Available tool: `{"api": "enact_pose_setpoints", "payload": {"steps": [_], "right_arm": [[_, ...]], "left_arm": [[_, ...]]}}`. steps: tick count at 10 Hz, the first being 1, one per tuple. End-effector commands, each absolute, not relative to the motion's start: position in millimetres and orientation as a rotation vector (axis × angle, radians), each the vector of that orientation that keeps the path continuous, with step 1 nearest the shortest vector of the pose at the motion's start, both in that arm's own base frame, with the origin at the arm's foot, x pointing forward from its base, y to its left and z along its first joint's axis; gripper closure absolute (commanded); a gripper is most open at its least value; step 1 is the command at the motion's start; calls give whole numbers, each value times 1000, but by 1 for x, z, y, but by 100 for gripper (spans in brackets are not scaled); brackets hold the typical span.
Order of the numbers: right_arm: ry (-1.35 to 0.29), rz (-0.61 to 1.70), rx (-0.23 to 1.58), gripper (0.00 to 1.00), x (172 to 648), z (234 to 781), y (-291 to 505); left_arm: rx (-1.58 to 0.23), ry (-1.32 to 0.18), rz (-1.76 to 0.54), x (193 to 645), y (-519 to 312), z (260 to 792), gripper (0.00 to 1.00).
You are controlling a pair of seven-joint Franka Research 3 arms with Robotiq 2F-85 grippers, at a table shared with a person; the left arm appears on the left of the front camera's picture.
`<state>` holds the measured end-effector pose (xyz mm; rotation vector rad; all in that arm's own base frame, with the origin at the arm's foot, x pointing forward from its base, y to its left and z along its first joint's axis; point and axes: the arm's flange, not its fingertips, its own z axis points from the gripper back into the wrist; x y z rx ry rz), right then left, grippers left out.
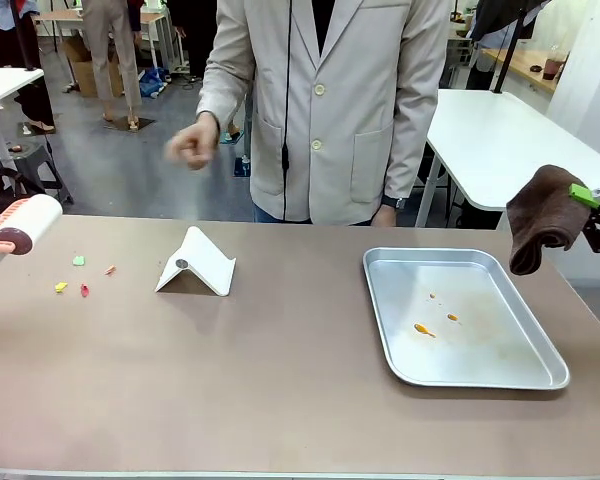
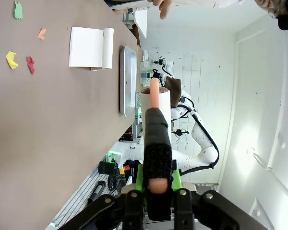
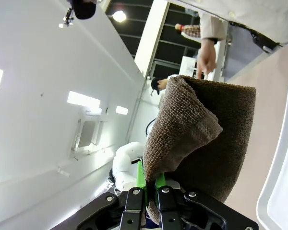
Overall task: Clean the surface of the table.
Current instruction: If a person points to the right, clean the right side of the table with your right hand, and if they point to the left, clean the left side with your left hand.
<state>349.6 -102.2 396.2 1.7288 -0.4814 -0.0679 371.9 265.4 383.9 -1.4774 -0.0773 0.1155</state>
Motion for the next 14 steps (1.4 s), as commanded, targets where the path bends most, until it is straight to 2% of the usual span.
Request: {"api": "enact_pose_setpoints", "payload": {"steps": [1, 10, 11, 14], "right_arm": [[-481, -54, 1743, 100, 346, 399, -104], [-481, -54, 1743, 100, 346, 399, -104], [-481, -54, 1743, 100, 346, 399, -104], [-481, -54, 1743, 100, 346, 399, -104]], "left_arm": [[-1475, -85, 101, 369, 266, 386, 100], [-1475, -85, 101, 369, 266, 386, 100], [-1477, -77, 116, 372, 265, 384, 78], [-1380, -284, 182, 379, 278, 377, 78]]}}
